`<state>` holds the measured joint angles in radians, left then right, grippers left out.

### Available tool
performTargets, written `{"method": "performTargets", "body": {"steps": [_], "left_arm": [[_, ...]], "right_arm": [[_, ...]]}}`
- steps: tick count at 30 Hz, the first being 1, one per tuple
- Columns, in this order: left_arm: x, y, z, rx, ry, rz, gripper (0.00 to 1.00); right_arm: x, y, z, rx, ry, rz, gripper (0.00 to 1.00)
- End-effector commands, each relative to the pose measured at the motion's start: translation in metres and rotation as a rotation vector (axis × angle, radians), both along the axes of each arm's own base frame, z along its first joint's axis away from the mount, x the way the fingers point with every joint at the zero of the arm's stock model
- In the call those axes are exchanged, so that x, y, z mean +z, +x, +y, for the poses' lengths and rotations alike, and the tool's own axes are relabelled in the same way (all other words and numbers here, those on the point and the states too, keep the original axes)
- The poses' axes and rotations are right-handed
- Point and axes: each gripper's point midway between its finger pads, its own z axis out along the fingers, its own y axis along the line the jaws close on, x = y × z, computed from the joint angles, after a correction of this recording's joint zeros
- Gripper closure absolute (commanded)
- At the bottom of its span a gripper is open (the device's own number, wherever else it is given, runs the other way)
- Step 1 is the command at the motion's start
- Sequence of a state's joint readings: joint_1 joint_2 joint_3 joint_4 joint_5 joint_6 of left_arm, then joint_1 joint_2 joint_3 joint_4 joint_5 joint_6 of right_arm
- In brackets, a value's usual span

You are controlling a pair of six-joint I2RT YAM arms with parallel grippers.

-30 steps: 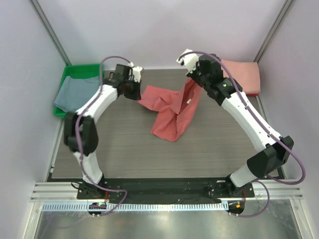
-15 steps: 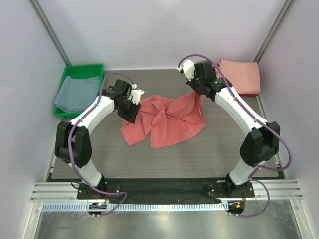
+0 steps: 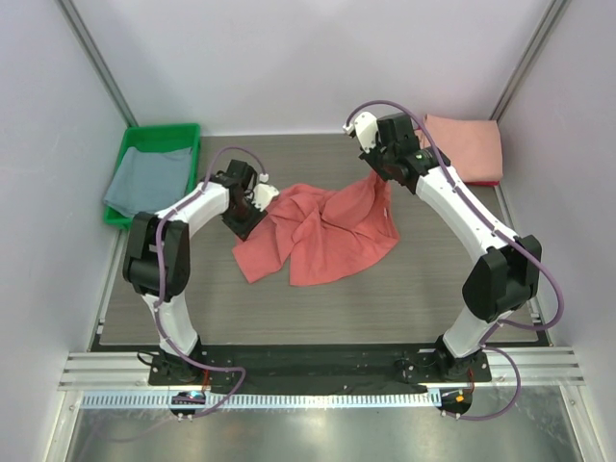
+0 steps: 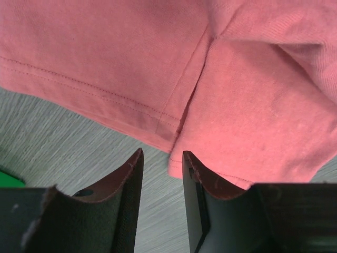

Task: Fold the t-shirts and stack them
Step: Flatten the tshirt out

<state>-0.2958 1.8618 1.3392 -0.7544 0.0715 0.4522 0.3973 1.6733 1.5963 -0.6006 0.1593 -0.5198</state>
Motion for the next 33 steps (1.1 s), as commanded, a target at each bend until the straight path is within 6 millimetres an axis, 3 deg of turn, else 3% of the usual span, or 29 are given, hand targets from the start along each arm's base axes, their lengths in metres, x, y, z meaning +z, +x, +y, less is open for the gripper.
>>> {"method": "performTargets", "body": {"steps": [1, 11, 19, 33], "left_arm": [[0.011, 0.021, -0.004, -0.024, -0.010, -0.062, 0.63], [-0.003, 0.023, -0.010, -0.027, -0.026, 0.000, 0.70], [0.001, 0.017, -0.011, -0.032, -0.034, 0.009, 0.71], [-0.018, 0.021, -0.009, -0.007, -0.007, 0.051, 0.77]], "right_arm": [[0.022, 0.005, 0.006, 0.001, 0.042, -0.054, 0.99], [0.021, 0.004, 0.003, -0.001, 0.027, -0.057, 0.99], [0.017, 0.001, 0.001, -0.001, 0.019, -0.053, 0.99], [0.017, 0.004, 0.002, -0.001, 0.019, -0.059, 0.99]]}}
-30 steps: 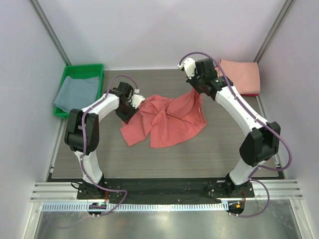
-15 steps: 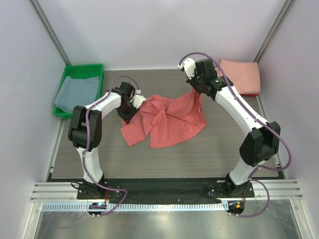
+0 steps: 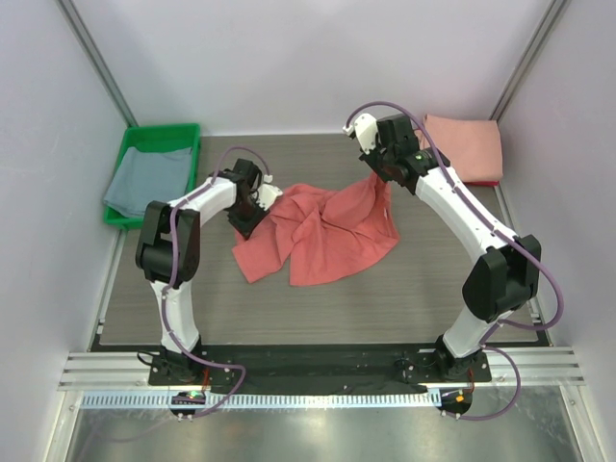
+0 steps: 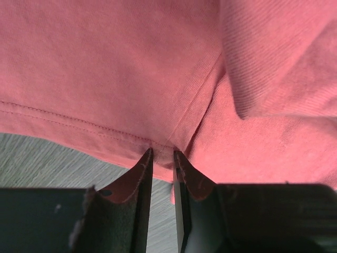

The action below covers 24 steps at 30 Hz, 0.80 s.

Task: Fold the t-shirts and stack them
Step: Flatten the tshirt out

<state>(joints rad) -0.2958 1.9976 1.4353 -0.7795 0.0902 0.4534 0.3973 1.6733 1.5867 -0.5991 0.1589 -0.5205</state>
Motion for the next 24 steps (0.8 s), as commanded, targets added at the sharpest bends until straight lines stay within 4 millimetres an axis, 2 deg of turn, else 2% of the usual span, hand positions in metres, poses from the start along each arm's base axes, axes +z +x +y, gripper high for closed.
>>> {"method": "performTargets", "body": {"steps": [1, 17, 20, 24], "left_arm": [[0.006, 0.008, -0.002, 0.001, -0.010, -0.017, 0.77], [0.004, -0.009, 0.004, 0.015, 0.000, 0.014, 0.73], [-0.001, -0.010, 0.006, 0.019, 0.020, 0.026, 0.80], [-0.005, -0.011, 0.009, 0.015, 0.033, 0.028, 0.97]], "right_arm": [[0.021, 0.004, 0.002, -0.003, 0.023, -0.069, 0.99], [0.018, 0.005, 0.003, 0.002, 0.023, -0.066, 0.99], [0.018, 0.005, 0.004, 0.003, 0.026, -0.065, 0.99], [0.019, 0.006, 0.004, 0.002, 0.027, -0.070, 0.99]]}}
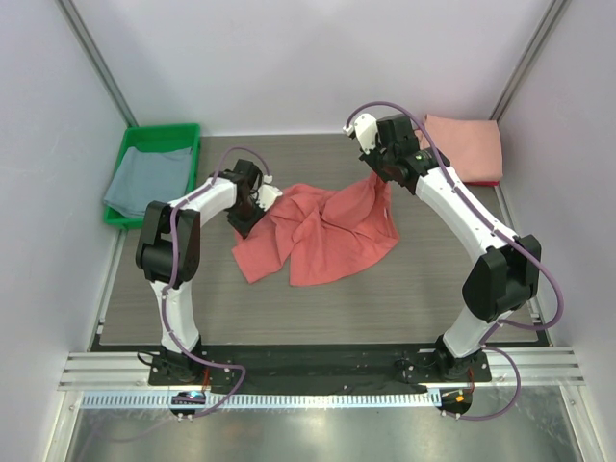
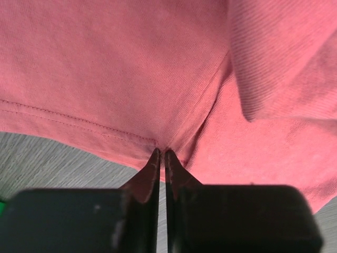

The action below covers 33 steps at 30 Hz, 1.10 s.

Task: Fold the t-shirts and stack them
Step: Flatten the tshirt out

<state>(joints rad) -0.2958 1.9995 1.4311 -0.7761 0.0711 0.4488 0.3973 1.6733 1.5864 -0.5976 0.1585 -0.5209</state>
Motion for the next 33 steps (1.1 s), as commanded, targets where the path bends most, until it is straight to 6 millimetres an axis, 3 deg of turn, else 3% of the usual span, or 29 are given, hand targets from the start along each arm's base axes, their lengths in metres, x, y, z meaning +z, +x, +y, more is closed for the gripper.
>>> {"method": "performTargets", "body": {"steps": [1, 4, 7, 8, 11, 12, 16, 18, 21, 22, 24, 25, 27, 29, 33], "left_arm": [[0.001, -0.009, 0.005, 0.005, 0.012, 0.017, 1.00], [0.014, -0.002, 0.003, -0.002, 0.000, -0.033, 1.00], [0.049, 0.017, 0.001, -0.013, -0.015, -0.150, 1.00], [0.075, 0.028, -0.001, -0.010, -0.031, -0.226, 1.00], [0.126, 0.049, -0.003, -0.004, -0.063, -0.390, 1.00], [0.154, 0.057, -0.005, -0.002, -0.078, -0.470, 1.00], [0.212, 0.065, 0.001, 0.021, -0.079, -0.616, 1.00], [0.234, 0.068, 0.006, 0.036, -0.077, -0.677, 1.00], [0.283, 0.076, 0.024, 0.114, -0.083, -0.787, 1.00], [0.312, 0.078, 0.029, 0.138, -0.104, -0.847, 1.00], [0.340, 0.078, 0.039, 0.195, -0.135, -0.900, 1.00], [0.370, 0.074, 0.048, 0.222, -0.152, -0.966, 1.00], [0.392, 0.068, 0.057, 0.237, -0.142, -1.016, 1.00], [0.409, 0.059, 0.061, 0.237, -0.138, -1.051, 1.00], [0.412, 0.046, 0.059, 0.226, -0.155, -1.045, 1.00]], "right_arm": [[0.020, 0.006, 0.003, 0.001, 0.027, -0.070, 0.99], [0.021, 0.006, 0.003, 0.002, 0.023, -0.075, 0.99], [0.025, 0.009, 0.001, -0.007, 0.018, -0.089, 0.99], [0.028, 0.010, 0.000, -0.012, 0.017, -0.098, 0.99], [0.039, 0.016, -0.008, -0.049, 0.026, -0.132, 0.98], [0.041, 0.019, -0.013, -0.067, 0.038, -0.141, 0.99], [0.056, 0.025, -0.025, -0.120, 0.079, -0.176, 0.99], [0.071, 0.030, -0.030, -0.143, 0.112, -0.213, 0.99], [0.108, 0.040, -0.042, -0.187, 0.165, -0.293, 0.99], [0.128, 0.041, -0.045, -0.193, 0.190, -0.332, 0.99], [0.153, 0.036, -0.051, -0.190, 0.214, -0.384, 0.99], [0.168, 0.033, -0.053, -0.188, 0.228, -0.415, 0.99], [0.187, 0.020, -0.055, -0.175, 0.248, -0.451, 0.99], [0.184, 0.011, -0.053, -0.151, 0.249, -0.434, 0.99], [0.157, -0.025, -0.043, -0.034, 0.237, -0.320, 0.99]]}}
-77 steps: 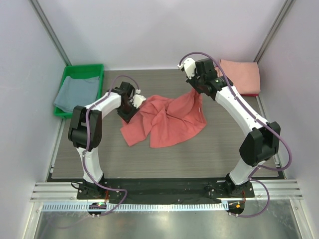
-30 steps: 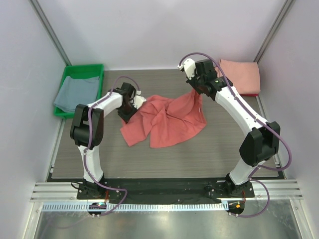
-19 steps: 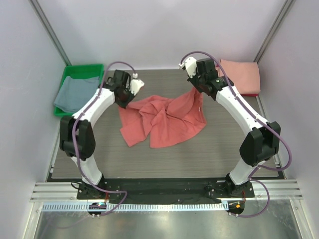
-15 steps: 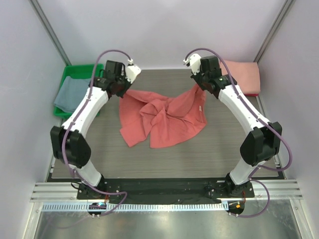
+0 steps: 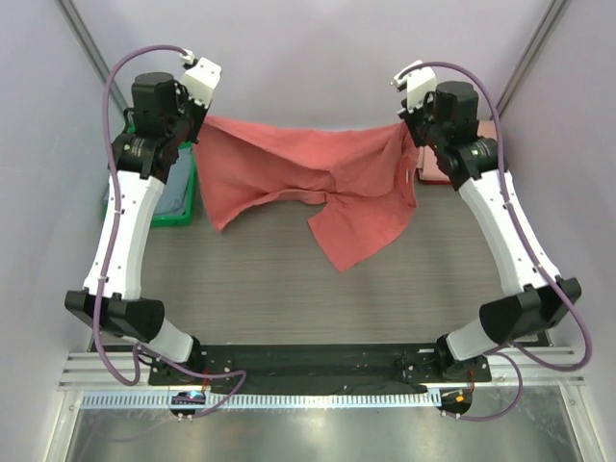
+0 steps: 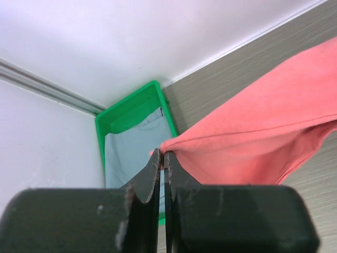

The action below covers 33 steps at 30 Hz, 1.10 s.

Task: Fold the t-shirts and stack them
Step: Flatten the tshirt out

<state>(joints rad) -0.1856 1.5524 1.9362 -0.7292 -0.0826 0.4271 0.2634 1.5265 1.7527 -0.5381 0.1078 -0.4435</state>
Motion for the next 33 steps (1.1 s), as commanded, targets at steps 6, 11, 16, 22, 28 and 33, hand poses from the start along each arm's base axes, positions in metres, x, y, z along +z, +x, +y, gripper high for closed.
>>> {"method": "performTargets", "body": {"steps": [6, 11, 16, 22, 28, 33], "left_arm": [[-0.031, -0.023, -0.019, -0.087, -0.024, 0.085, 1.00], [-0.089, 0.000, -0.051, -0.175, -0.041, 0.227, 1.00], [-0.129, 0.043, -0.070, -0.169, -0.058, 0.309, 1.00], [-0.160, 0.050, -0.072, -0.138, -0.076, 0.382, 1.00], [-0.169, 0.035, -0.076, -0.149, -0.079, 0.408, 1.00], [-0.174, 0.033, -0.073, -0.137, -0.077, 0.418, 1.00]], "right_arm": [[-0.068, -0.072, 0.016, 0.185, 0.018, 0.182, 0.99], [-0.122, -0.049, 0.034, 0.266, -0.009, 0.269, 0.99], [-0.156, 0.031, 0.063, 0.256, 0.052, 0.328, 0.99], [-0.156, 0.102, 0.077, 0.171, 0.067, 0.280, 0.45], [-0.180, 0.013, 0.024, 0.122, 0.172, 0.511, 0.51], [-0.246, -0.083, 0.027, 0.219, 0.280, 0.847, 0.55]]}}
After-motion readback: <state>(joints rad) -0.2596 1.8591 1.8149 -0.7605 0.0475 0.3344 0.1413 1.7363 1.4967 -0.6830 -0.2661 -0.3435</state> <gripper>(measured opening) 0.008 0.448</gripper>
